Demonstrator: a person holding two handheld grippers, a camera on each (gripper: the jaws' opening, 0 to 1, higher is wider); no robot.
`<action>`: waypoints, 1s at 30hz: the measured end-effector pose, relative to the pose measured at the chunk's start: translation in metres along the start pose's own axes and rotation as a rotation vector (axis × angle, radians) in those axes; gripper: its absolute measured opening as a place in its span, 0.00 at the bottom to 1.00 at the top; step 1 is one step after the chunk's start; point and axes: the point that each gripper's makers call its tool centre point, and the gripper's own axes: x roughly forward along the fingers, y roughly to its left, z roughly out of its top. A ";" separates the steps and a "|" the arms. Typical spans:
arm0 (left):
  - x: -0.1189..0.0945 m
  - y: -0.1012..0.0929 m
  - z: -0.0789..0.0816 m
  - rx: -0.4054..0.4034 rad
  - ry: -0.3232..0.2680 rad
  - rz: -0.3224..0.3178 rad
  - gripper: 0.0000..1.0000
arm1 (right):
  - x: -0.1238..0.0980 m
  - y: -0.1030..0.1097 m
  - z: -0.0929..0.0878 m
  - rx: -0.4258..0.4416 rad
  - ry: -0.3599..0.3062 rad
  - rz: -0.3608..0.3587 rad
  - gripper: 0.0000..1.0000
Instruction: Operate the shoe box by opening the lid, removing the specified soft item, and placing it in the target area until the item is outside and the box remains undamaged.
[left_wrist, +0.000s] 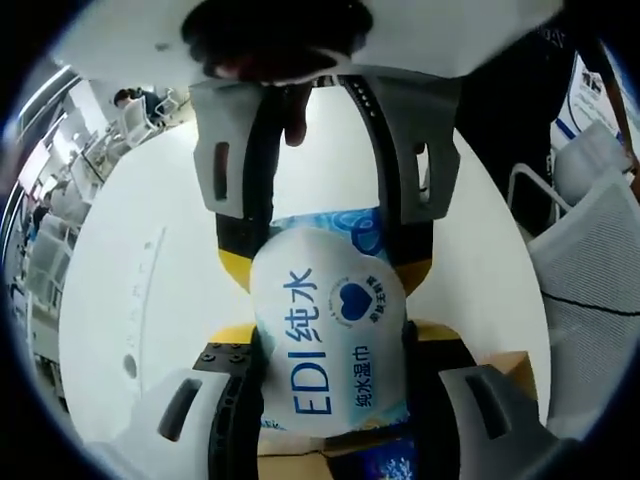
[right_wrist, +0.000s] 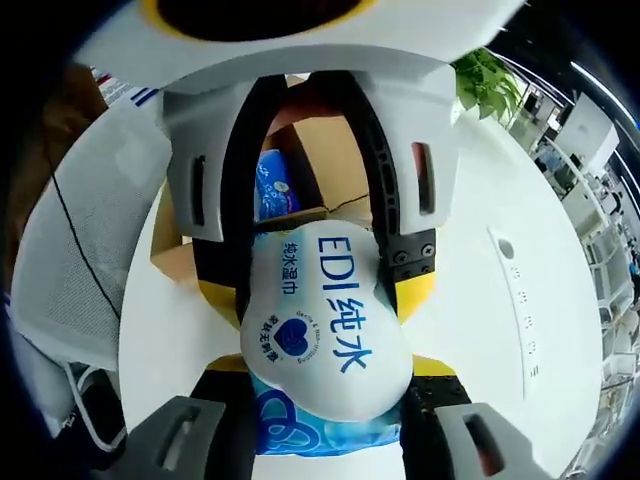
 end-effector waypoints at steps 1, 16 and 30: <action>0.001 0.002 -0.001 -0.003 0.001 0.004 0.56 | 0.002 -0.002 0.000 -0.006 -0.001 0.001 0.53; 0.014 0.003 -0.014 -0.074 0.016 0.022 0.56 | 0.022 -0.004 -0.006 -0.054 -0.003 0.053 0.54; 0.024 0.007 -0.022 -0.122 0.032 0.051 0.51 | 0.040 -0.006 -0.015 -0.070 0.005 0.064 0.54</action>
